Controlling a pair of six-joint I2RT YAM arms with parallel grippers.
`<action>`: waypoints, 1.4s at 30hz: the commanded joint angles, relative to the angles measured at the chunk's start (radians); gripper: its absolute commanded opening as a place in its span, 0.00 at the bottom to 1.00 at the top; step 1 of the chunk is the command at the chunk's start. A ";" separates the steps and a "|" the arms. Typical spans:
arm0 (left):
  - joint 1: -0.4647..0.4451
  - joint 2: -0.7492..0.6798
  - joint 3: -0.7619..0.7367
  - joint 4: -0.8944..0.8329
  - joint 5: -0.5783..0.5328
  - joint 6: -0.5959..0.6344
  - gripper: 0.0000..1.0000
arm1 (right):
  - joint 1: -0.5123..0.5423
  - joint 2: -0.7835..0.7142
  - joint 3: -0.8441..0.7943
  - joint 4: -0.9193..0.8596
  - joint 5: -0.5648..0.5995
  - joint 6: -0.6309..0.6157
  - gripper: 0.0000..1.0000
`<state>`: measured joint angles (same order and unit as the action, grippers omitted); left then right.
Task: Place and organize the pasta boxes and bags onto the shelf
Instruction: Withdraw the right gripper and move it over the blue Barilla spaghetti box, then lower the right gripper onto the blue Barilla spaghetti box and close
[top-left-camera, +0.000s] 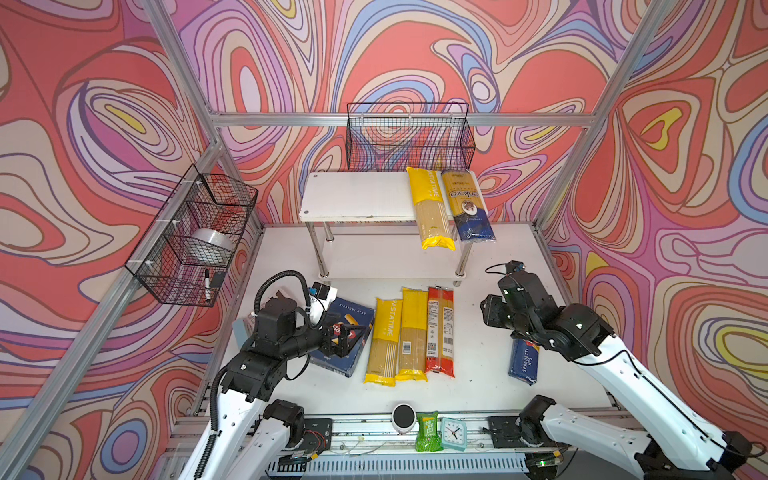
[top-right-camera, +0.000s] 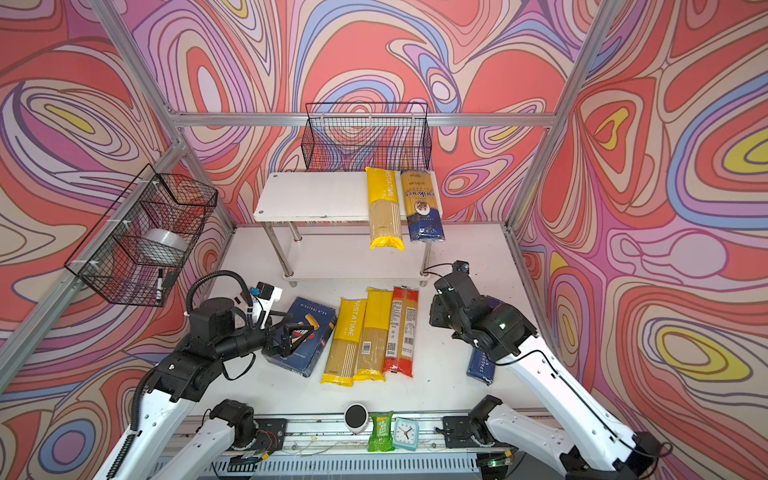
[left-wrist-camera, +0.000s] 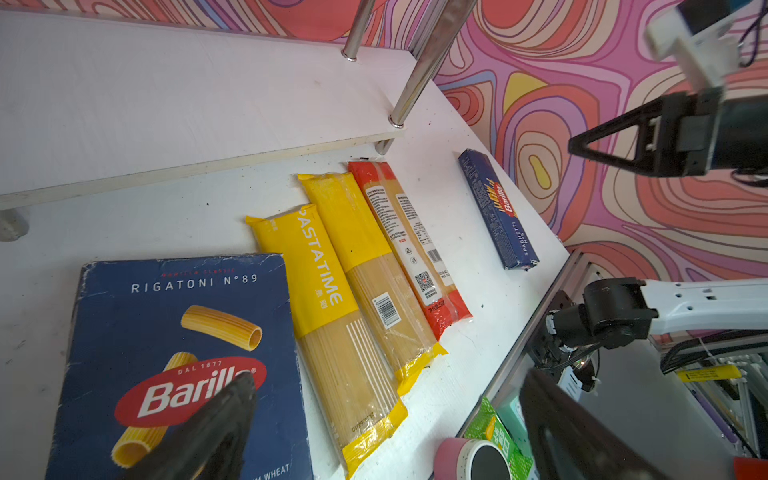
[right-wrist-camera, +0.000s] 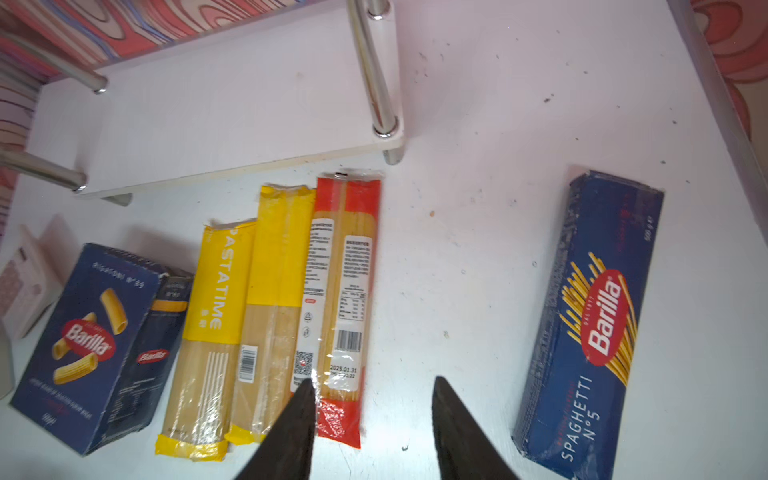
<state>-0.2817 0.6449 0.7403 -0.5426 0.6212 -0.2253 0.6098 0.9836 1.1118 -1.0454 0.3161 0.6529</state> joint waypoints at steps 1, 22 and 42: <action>-0.005 -0.003 -0.010 0.083 0.059 -0.036 1.00 | -0.014 0.030 -0.072 0.026 0.113 0.093 0.48; -0.150 0.061 -0.020 0.199 0.043 -0.011 1.00 | -0.606 0.047 -0.357 0.362 -0.111 -0.007 0.48; -0.194 0.094 0.028 0.056 -0.049 0.070 1.00 | -0.927 0.282 -0.472 0.616 -0.328 -0.057 0.51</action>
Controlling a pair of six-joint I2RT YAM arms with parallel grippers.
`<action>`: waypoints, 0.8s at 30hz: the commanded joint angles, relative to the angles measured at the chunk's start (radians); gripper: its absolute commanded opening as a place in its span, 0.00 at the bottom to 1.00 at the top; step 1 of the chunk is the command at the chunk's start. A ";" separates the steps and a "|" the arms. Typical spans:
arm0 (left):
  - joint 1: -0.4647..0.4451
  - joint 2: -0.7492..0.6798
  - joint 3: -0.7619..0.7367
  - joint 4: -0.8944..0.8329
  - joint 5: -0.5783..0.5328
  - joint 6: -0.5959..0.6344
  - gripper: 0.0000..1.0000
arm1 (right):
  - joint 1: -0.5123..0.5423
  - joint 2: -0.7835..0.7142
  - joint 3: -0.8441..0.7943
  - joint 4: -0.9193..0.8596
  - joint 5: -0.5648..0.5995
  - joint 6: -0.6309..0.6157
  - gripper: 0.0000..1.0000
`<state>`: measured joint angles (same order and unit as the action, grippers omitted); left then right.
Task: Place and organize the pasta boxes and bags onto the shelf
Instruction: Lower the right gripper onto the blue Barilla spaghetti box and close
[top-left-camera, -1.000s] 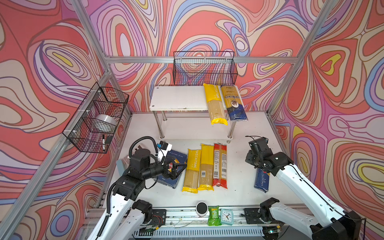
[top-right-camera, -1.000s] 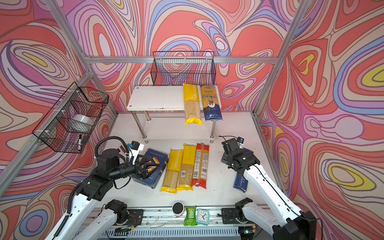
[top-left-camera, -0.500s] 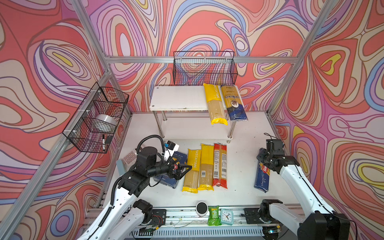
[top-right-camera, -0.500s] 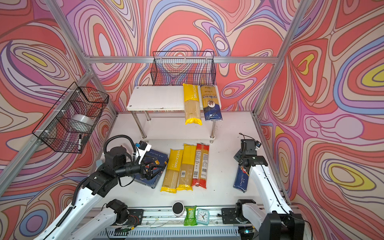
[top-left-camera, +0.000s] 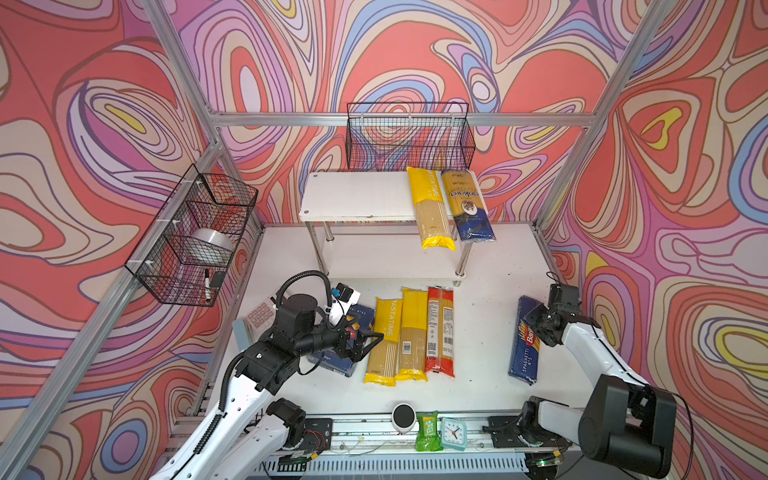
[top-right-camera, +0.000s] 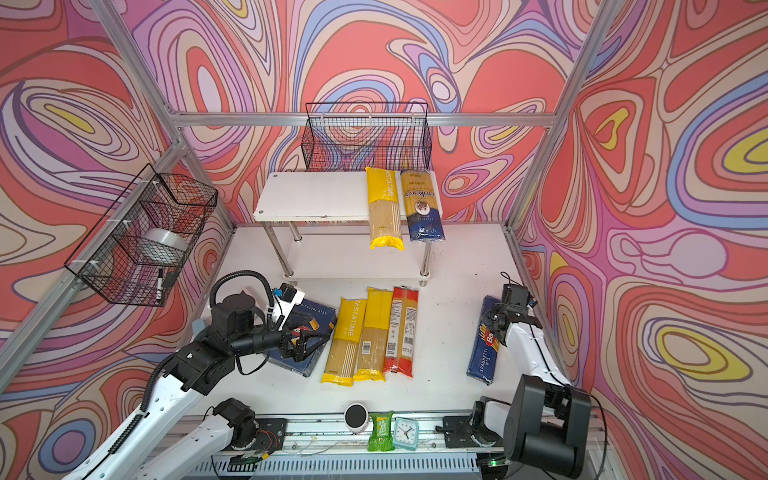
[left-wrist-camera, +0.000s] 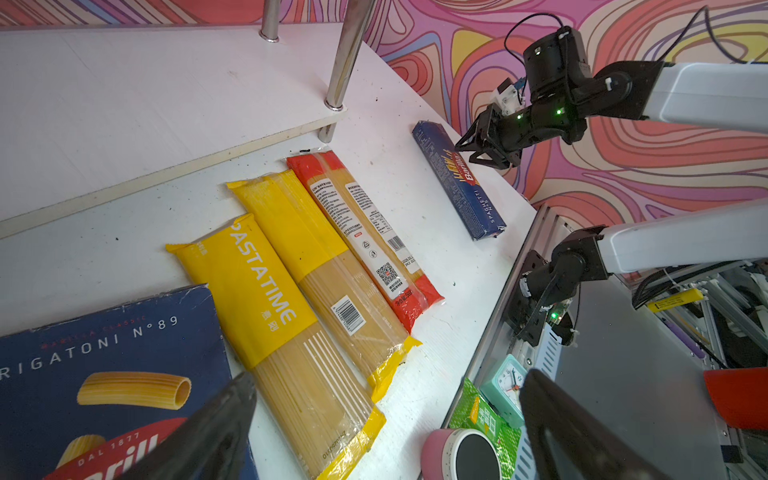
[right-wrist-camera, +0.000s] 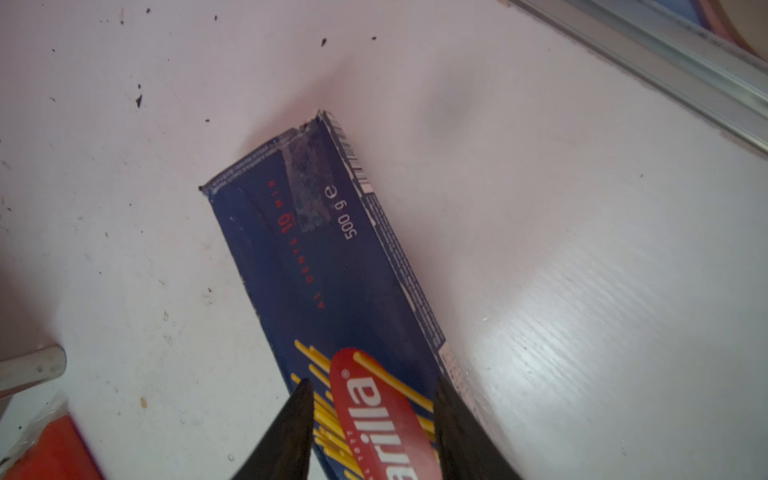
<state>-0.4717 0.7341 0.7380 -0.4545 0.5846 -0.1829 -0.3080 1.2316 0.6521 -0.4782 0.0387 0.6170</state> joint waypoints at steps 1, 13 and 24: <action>-0.004 0.005 0.028 -0.029 -0.005 0.024 1.00 | -0.009 0.053 -0.009 0.049 -0.068 -0.026 0.52; -0.004 0.007 0.025 -0.029 -0.006 0.018 1.00 | -0.009 0.134 -0.018 0.083 -0.217 -0.047 0.62; -0.010 0.013 0.037 -0.081 -0.015 -0.001 1.00 | 0.013 0.049 -0.046 -0.002 -0.382 -0.048 0.64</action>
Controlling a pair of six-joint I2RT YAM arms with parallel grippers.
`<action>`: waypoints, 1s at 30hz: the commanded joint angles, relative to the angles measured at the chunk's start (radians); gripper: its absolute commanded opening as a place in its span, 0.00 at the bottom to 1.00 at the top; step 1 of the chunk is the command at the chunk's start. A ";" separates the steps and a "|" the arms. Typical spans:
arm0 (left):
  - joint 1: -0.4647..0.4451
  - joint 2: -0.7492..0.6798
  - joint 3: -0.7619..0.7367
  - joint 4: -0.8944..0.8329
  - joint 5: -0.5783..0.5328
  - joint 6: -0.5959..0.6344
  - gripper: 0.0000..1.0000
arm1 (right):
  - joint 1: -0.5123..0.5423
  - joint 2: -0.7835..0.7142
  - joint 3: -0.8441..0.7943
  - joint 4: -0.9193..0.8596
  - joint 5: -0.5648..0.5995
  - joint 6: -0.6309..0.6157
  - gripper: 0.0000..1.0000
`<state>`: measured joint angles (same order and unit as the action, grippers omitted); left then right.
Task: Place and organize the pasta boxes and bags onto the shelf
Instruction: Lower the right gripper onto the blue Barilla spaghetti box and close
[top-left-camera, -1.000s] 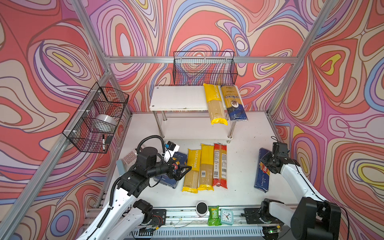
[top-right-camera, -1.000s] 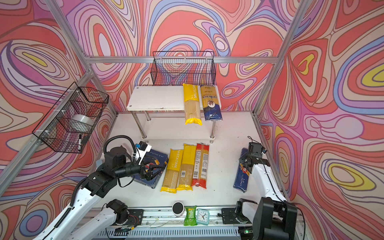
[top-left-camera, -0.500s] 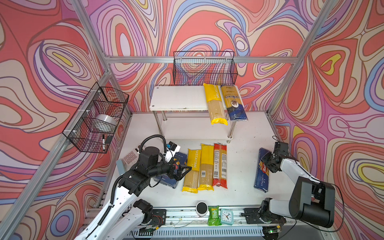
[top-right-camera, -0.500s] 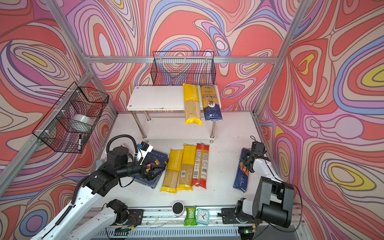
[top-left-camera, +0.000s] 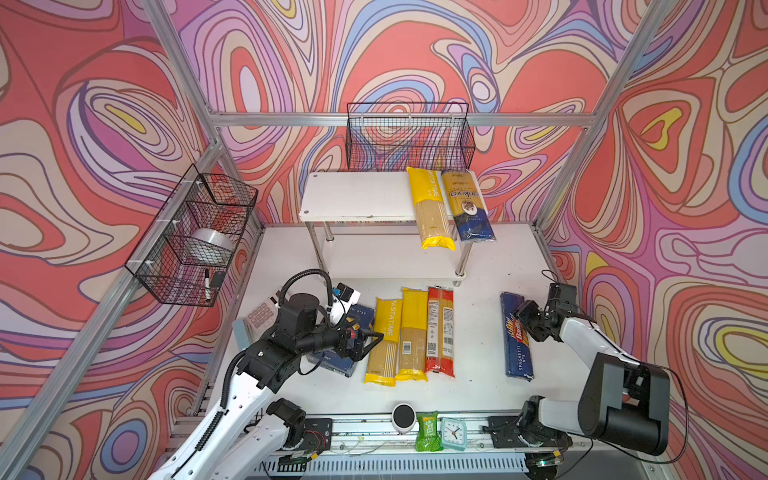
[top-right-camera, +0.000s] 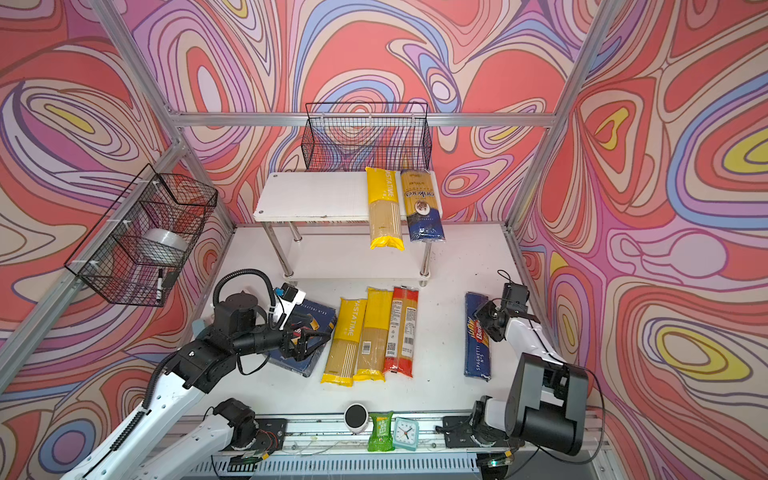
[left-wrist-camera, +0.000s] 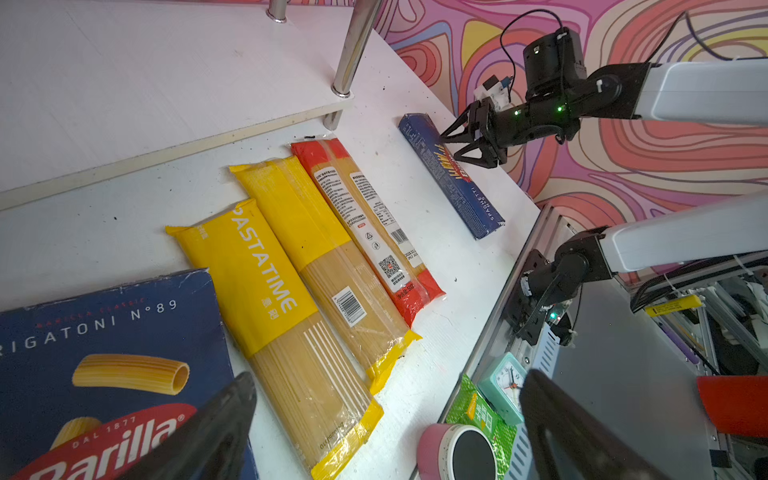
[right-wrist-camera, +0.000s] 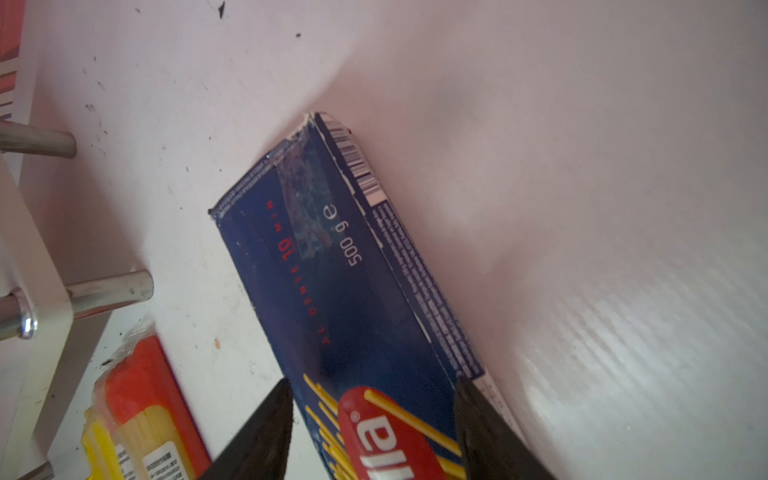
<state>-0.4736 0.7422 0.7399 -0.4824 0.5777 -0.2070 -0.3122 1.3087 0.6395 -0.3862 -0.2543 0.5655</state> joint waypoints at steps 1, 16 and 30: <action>-0.008 0.007 0.035 -0.058 0.001 0.021 1.00 | 0.020 -0.043 -0.042 -0.093 -0.105 0.011 0.64; -0.011 -0.045 -0.014 -0.109 -0.091 -0.089 1.00 | 0.200 -0.202 -0.015 -0.264 -0.040 0.050 0.65; -0.039 -0.049 -0.025 -0.102 -0.097 -0.101 1.00 | 0.210 -0.429 -0.039 -0.484 -0.065 0.122 0.71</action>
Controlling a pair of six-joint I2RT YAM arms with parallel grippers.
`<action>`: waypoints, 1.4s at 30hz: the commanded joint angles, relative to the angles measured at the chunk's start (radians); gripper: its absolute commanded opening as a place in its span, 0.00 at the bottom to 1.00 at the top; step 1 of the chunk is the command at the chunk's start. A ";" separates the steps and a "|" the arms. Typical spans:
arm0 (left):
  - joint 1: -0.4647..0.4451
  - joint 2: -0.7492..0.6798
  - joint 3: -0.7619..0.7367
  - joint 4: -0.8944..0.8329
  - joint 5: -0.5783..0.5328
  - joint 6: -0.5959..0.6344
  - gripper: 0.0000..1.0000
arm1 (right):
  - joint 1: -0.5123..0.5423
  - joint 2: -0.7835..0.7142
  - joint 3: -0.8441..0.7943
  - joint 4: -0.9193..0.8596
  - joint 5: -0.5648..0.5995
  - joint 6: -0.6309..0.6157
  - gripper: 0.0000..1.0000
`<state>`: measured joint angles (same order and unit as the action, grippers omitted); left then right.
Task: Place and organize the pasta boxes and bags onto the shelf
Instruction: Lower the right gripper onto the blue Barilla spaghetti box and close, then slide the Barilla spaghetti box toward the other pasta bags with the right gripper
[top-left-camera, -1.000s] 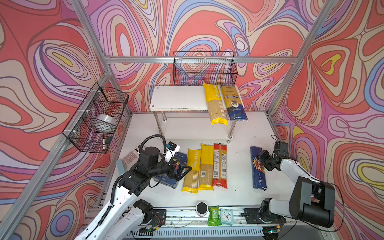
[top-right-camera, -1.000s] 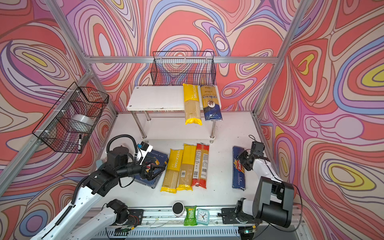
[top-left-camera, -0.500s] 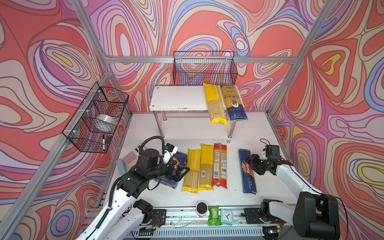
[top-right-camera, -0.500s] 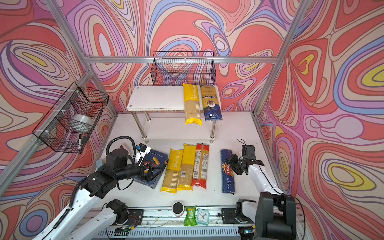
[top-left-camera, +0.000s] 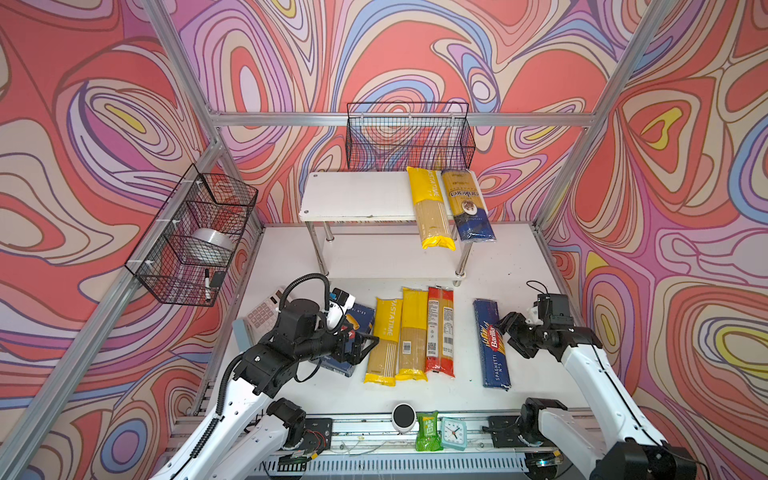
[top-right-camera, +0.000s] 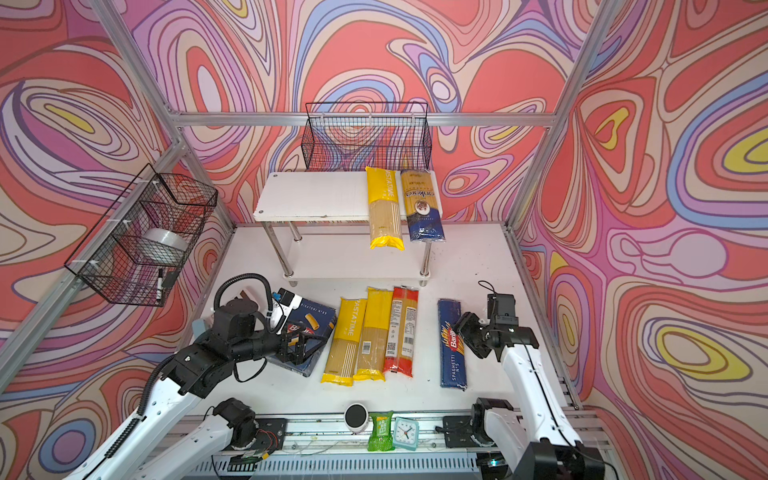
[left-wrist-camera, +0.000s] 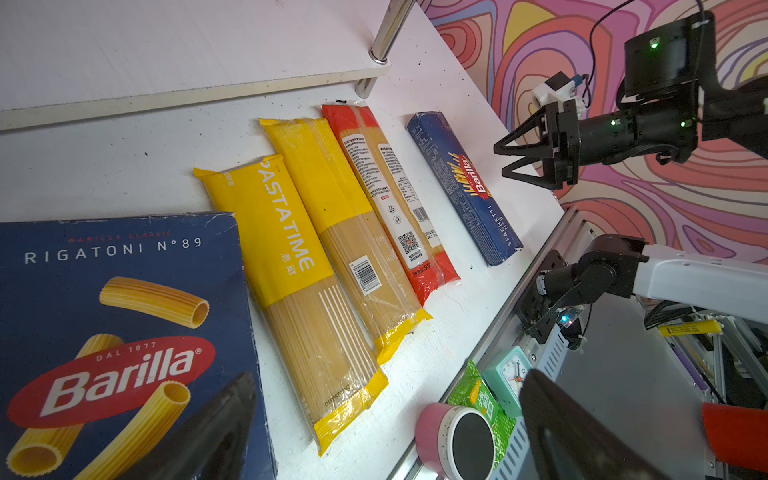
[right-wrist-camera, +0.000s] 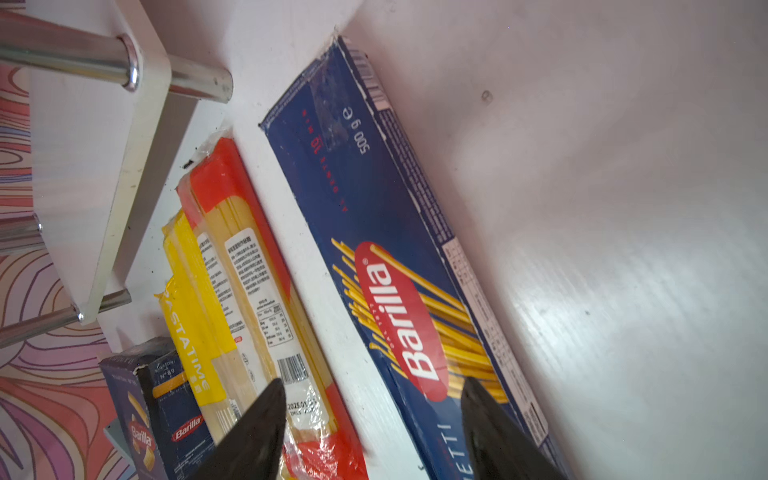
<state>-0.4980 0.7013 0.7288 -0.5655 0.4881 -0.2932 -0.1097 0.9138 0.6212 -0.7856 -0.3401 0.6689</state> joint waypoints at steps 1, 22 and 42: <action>-0.025 -0.008 -0.016 -0.017 -0.013 -0.016 1.00 | 0.007 -0.047 -0.034 -0.090 0.027 0.020 0.71; -0.063 -0.009 -0.015 -0.022 -0.040 -0.014 1.00 | 0.042 -0.102 -0.167 -0.009 -0.096 0.085 0.72; -0.063 -0.049 -0.019 -0.019 -0.023 -0.004 1.00 | 0.410 0.133 0.053 -0.078 0.264 0.084 0.78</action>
<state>-0.5575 0.6525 0.7151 -0.5842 0.4397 -0.3000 0.2501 1.0157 0.6228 -0.8093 -0.2089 0.7437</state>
